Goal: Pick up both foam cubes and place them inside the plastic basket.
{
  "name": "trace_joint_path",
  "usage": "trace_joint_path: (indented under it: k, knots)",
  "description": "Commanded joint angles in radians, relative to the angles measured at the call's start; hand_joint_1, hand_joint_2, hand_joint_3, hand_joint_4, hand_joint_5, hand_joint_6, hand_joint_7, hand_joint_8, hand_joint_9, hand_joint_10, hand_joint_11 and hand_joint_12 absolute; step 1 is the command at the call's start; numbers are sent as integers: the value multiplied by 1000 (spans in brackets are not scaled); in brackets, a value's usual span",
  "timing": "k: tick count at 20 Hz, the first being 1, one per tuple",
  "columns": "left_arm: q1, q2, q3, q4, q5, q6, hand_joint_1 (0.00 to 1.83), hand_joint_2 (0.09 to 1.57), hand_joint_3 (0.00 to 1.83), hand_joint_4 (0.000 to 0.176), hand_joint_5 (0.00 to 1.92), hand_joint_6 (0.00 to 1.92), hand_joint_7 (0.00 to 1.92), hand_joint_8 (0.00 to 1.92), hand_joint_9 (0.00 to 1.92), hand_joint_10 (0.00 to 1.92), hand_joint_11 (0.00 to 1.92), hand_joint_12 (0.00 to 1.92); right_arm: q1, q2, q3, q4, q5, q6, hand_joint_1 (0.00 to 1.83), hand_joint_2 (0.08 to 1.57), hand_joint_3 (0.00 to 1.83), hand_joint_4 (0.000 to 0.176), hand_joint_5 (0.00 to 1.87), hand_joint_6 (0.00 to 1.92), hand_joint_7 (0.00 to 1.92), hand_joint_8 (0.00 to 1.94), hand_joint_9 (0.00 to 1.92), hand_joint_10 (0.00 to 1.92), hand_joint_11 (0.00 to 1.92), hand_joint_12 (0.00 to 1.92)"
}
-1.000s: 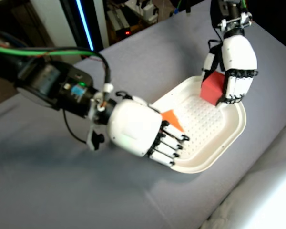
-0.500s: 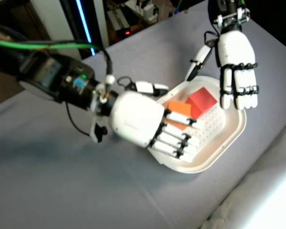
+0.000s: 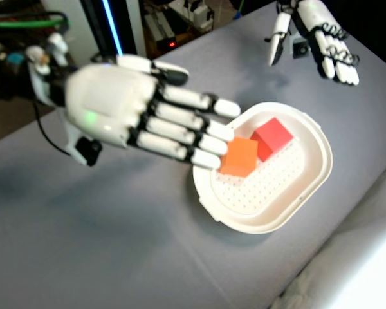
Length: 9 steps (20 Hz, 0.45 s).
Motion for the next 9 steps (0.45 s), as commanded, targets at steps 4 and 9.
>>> trace_joint_path:
  k: [4,9]
  knots:
    - [72,45,-60,-14,-335,-21,440,1231,0,129,0,0,0,0,0,0,0,0,-117,49,-58,44,357,31,218,1175,4,83,0,0,0,0,0,0,0,0]
    - [75,113,-119,23,-441,29,591,1340,10,123,0,0,0,0,0,0,0,0,-177,109,-106,21,567,35,239,1105,0,136,0,0,0,0,0,0,0,0]
